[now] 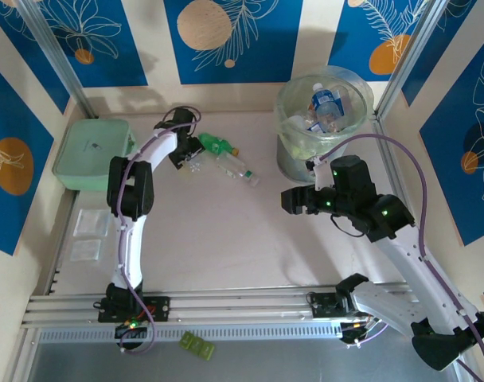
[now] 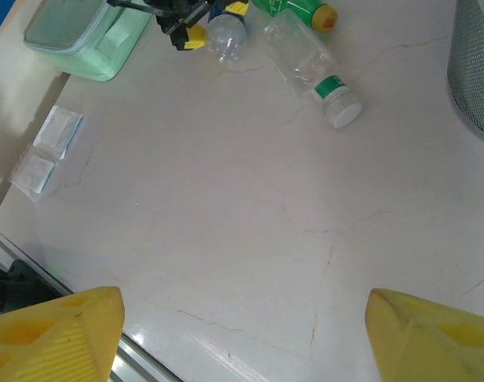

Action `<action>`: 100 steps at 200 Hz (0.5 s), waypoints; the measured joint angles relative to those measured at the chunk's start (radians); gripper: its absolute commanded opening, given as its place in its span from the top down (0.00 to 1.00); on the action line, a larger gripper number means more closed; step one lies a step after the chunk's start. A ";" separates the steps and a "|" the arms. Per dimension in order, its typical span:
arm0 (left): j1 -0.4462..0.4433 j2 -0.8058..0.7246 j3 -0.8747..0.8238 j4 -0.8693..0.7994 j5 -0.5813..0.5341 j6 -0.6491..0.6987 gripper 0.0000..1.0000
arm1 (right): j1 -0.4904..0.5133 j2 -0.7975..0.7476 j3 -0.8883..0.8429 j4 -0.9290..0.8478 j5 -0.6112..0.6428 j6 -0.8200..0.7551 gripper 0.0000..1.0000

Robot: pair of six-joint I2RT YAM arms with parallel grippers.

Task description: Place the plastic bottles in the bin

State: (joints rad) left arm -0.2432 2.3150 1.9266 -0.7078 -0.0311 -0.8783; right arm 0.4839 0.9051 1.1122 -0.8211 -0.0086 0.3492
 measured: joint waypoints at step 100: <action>0.012 -0.016 -0.060 0.043 -0.004 0.008 0.45 | 0.000 0.000 0.000 0.008 -0.007 0.010 0.20</action>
State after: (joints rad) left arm -0.2310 2.2986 1.8668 -0.6643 -0.0353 -0.8707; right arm 0.4843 0.9051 1.1122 -0.8135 -0.0158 0.3595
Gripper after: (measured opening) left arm 0.567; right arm 0.796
